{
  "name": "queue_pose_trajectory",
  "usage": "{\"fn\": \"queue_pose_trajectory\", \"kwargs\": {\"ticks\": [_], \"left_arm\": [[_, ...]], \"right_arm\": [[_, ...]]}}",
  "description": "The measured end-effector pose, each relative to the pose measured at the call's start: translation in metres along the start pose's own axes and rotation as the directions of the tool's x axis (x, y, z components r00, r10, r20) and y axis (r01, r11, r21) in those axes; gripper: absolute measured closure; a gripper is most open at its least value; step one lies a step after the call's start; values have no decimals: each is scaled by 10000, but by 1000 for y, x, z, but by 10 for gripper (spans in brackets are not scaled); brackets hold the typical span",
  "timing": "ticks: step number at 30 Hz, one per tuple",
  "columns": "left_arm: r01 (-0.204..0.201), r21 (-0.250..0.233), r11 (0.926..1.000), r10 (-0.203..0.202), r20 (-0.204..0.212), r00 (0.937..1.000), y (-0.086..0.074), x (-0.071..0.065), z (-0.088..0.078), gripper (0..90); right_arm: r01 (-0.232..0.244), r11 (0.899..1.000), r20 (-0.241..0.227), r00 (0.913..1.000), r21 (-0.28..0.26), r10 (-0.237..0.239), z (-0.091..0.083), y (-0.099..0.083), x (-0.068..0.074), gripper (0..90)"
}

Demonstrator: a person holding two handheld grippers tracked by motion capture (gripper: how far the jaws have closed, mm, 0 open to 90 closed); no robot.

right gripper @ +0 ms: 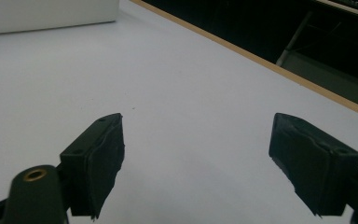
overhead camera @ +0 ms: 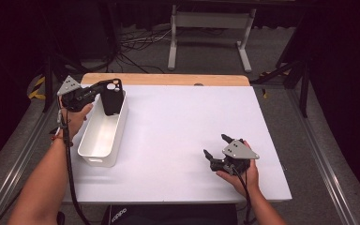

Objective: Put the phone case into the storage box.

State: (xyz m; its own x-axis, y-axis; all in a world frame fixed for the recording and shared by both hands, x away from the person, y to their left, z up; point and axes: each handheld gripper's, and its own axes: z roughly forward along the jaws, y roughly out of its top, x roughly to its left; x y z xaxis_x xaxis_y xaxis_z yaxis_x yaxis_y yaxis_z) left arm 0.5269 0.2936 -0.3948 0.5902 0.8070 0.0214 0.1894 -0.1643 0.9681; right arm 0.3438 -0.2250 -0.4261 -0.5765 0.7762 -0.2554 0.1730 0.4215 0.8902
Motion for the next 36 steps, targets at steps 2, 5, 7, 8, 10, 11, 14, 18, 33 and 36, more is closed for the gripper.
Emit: {"fn": "queue_pose_trajectory", "kwargs": {"ticks": [2, 5, 7, 8, 10, 11, 14, 18, 33, 36], "left_arm": [[45, 173, 9998, -44, -44, 10000, -2, 1, 1, 790], [-5, 441, 9990, 11, -132, 9999, -5, 2, 4, 776], [39, 518, 9986, -27, -248, 9997, -6, 3, 5, 766], [154, 499, 9986, -141, -267, 9995, -7, 3, 6, 765], [237, 599, 9979, -222, -265, 9994, -9, 4, 7, 749], [189, 624, 9979, -170, -316, 9994, -9, 4, 9, 741], [103, 764, 9970, -76, -352, 9994, -10, 4, 12, 732], [-223, 1086, 9938, 296, -661, 9974, -11, 2, 16, 715], [-44, 1503, 9886, 225, -1194, 9926, -15, 3, 20, 601], [-88, 1537, 9881, 279, -1224, 9921, -14, 3, 17, 557]], "right_arm": [[6, 10000, -17, 10000, -42, -6, 0, 0, 0, 193], [-17, 10000, -31, 10000, -40, 17, -1, 0, 0, 194], [21, 10000, -34, 10000, -54, -21, 0, 0, 1, 194], [41, 10000, -52, 10000, -22, -41, 0, 0, 1, 194], [46, 10000, -55, 10000, -14, -47, 0, 0, 1, 194], [44, 10000, -67, 10000, -11, -44, 0, 0, 1, 194], [75, 10000, -66, 10000, -25, -75, 0, 0, 1, 194], [76, 10000, 14, 10000, 0, -76, -2, 0, 0, 194], [534, 9986, 81, 9985, 22, -534, -5, -2, 2, 194], [562, 9984, 159, 9983, 5, -562, -5, -2, 2, 195]]}}
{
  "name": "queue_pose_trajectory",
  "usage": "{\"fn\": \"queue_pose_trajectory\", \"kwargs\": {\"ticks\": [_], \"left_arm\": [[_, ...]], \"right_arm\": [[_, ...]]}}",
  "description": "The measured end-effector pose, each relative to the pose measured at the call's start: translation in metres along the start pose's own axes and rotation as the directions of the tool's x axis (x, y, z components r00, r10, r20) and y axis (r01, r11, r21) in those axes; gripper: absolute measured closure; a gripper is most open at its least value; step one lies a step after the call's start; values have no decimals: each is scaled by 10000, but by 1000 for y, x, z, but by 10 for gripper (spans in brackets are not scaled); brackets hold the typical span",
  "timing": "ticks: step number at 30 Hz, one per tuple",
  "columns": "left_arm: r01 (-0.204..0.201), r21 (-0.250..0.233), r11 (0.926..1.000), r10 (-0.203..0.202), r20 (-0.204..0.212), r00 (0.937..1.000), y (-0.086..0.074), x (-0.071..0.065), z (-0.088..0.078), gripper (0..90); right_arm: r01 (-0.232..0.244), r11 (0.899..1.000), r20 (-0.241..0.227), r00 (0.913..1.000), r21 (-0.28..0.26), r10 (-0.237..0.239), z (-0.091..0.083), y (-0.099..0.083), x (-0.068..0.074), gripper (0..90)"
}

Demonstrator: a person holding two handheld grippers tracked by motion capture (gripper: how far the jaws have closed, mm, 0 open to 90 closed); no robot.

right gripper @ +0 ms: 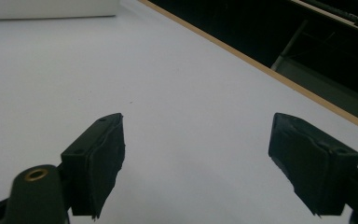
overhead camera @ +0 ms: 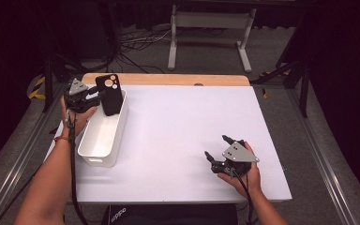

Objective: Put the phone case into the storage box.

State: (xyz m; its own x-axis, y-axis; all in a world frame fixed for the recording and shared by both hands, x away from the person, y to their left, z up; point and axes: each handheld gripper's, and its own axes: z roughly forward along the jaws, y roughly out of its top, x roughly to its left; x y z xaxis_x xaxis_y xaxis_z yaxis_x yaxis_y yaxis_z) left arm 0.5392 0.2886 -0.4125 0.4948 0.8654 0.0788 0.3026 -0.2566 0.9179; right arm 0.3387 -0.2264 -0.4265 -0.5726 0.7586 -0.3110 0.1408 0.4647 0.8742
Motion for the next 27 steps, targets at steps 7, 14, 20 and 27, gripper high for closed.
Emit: {"fn": "queue_pose_trajectory", "kwargs": {"ticks": [7, 14, 20, 27], "left_arm": [[200, -233, 9995, -202, -80, 9998, 0, 3, -9, 510], [374, -396, 9985, -382, -213, 9990, -1, 4, -18, 463], [303, -549, 9980, -313, -161, 9994, 5, 0, -28, 454], [119, -844, 9964, -128, -96, 9999, 12, -9, -40, 396]], "right_arm": [[1, 10000, 17, 10000, -80, -1, 0, 2, 1, 198], [89, 9999, -37, 10000, -91, -89, 3, 3, 0, 203], [92, 9998, -106, 9999, -168, -93, 4, 4, -1, 204], [114, 9997, -250, 9996, -230, -119, 6, 5, 0, 203]]}}
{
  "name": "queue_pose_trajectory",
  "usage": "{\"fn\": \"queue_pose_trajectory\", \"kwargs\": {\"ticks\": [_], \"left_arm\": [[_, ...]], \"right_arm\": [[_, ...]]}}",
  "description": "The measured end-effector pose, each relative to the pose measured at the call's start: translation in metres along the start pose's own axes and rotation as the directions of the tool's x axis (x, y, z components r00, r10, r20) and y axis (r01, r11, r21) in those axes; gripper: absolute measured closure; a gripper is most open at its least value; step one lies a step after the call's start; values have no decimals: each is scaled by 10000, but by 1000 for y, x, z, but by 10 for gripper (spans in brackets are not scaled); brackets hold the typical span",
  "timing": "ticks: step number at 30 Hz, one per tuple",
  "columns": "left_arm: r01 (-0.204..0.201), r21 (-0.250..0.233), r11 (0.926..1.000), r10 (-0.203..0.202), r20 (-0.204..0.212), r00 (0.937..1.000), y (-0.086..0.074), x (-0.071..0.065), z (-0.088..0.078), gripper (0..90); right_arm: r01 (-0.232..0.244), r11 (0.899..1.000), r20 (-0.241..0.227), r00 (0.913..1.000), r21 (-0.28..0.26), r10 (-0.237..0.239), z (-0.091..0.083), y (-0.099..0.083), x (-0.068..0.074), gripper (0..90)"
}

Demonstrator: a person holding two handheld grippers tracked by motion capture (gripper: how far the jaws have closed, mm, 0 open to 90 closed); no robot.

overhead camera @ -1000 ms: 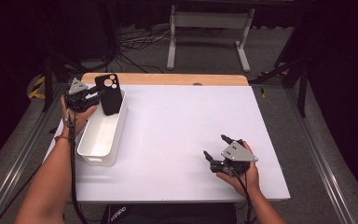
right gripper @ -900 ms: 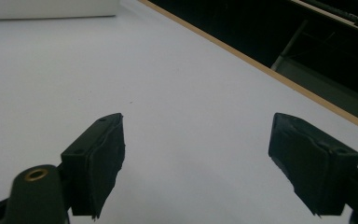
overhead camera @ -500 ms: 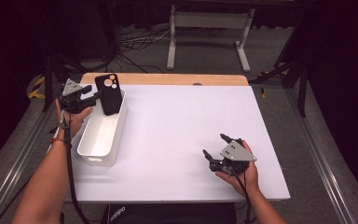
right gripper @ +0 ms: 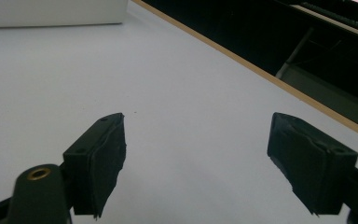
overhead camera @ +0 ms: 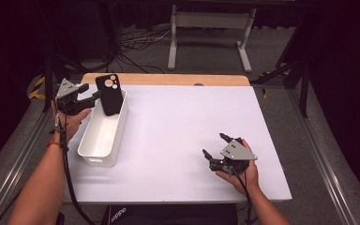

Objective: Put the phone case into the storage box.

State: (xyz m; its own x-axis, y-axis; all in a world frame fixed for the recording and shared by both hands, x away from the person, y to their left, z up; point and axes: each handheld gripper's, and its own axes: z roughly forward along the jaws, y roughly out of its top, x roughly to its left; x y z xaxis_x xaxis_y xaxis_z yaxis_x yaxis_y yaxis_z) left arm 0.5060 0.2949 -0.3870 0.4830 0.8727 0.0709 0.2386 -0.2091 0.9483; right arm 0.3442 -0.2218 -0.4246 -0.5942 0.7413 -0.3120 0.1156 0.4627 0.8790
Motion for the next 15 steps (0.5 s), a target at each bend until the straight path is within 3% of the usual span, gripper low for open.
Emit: {"fn": "queue_pose_trajectory", "kwargs": {"ticks": [2, 15], "left_arm": [[142, -138, 9998, -142, 55, 9999, 0, -1, -2, 363], [91, -40, 10000, -90, 203, 9998, -4, -11, -11, 203]], "right_arm": [[-30, 10000, -76, 10000, 14, 30, 1, 0, 0, 201], [-28, 10000, -69, 10000, 18, 28, 1, 0, 0, 201]]}}
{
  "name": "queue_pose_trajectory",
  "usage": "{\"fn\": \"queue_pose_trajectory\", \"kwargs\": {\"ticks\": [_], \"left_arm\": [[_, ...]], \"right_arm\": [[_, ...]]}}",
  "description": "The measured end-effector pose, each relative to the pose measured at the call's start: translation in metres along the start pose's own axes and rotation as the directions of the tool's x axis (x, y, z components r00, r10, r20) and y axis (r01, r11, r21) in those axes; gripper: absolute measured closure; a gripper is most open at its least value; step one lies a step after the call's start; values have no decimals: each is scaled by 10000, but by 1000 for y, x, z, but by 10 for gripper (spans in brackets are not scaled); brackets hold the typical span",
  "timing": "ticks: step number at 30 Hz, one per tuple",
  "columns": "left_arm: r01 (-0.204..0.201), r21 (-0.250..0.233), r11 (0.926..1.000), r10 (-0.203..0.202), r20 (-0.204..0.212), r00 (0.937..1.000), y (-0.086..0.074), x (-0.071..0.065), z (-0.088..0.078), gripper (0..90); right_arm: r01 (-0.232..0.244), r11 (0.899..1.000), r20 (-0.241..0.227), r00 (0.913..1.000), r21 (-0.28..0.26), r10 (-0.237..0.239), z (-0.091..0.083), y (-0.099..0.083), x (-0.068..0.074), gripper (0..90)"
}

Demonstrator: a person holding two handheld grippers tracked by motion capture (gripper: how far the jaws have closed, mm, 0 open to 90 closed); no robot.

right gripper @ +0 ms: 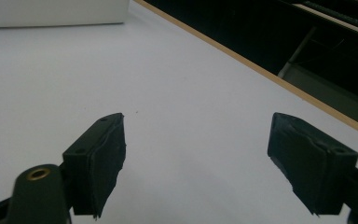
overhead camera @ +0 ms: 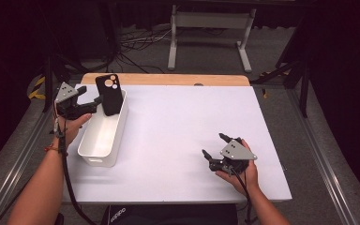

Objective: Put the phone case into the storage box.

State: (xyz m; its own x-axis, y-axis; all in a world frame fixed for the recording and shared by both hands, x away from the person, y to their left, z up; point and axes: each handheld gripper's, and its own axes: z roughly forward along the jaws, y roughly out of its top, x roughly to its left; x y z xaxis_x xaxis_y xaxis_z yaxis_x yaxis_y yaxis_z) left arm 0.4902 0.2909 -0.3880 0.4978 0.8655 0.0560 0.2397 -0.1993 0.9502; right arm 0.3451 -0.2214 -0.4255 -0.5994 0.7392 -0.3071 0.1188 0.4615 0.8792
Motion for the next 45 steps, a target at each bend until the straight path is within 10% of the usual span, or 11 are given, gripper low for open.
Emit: {"fn": "queue_pose_trajectory", "kwargs": {"ticks": [14, 45], "left_arm": [[225, -838, 9962, -180, 541, 9984, 8, -10, -26, 65], [-1093, -1584, 9813, 1321, 1410, 9812, 10, -69, -80, 45]], "right_arm": [[65, 10000, -78, 9999, -64, -65, 0, 4, 1, 201], [87, 9991, -126, 9999, -407, -93, -6, 10, 0, 197]]}}
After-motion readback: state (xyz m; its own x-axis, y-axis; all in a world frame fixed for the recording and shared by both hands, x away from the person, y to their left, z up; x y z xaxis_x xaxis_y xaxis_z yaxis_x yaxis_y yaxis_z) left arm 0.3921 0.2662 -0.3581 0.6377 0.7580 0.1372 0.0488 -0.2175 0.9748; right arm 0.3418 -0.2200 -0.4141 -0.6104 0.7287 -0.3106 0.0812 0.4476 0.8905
